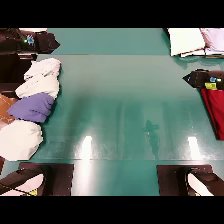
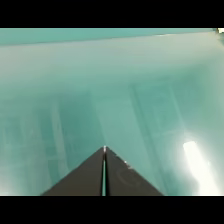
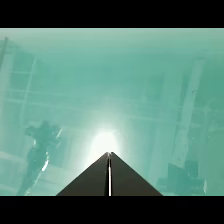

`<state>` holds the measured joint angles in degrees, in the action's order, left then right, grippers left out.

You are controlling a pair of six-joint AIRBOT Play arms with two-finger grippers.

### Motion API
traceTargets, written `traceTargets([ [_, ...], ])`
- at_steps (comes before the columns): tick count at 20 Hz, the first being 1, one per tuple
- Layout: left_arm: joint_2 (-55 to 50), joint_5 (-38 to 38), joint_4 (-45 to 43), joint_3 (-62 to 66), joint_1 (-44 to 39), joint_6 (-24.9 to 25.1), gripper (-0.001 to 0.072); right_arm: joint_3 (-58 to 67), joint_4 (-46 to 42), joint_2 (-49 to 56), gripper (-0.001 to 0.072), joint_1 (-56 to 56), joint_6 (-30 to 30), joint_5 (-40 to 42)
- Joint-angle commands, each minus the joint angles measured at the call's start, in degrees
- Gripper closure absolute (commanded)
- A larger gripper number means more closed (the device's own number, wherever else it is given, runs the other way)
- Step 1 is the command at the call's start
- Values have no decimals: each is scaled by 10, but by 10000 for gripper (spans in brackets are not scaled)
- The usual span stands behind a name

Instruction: Fold the shirts.

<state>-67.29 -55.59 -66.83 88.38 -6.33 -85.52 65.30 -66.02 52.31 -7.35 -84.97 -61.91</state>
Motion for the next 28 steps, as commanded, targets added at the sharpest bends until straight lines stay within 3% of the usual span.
traceTargets([
  [1, 0, 7, 0, 0, 0, 0, 686, 0, 1, 0, 698, -3, 0, 5],
  [14, 0, 8, 1, 0, 0, 0, 686, 0, 1, 0, 698, -3, 0, 5],
  [17, -5, 56, -7, 0, 0, 25, 684, 0, 1, 0, 698, -3, 0, 5],
  [18, -12, 74, -42, 0, 1, 38, 586, 0, 1, 0, 698, -3, 0, 5],
  [19, -22, 87, -89, 0, 3, 32, 306, 0, 1, 0, 698, -3, 0, 4],
  [20, -41, 93, -138, 0, 7, 7, 171, 0, 2, 0, 698, -3, 0, 4],
  [22, -88, 97, -207, 0, 30, -27, 176, 0, 5, 0, 698, -3, -1, 4],
  [28, -269, 177, -202, 5, 143, -75, 176, 0, 6, 0, 697, -3, -1, 3],
])
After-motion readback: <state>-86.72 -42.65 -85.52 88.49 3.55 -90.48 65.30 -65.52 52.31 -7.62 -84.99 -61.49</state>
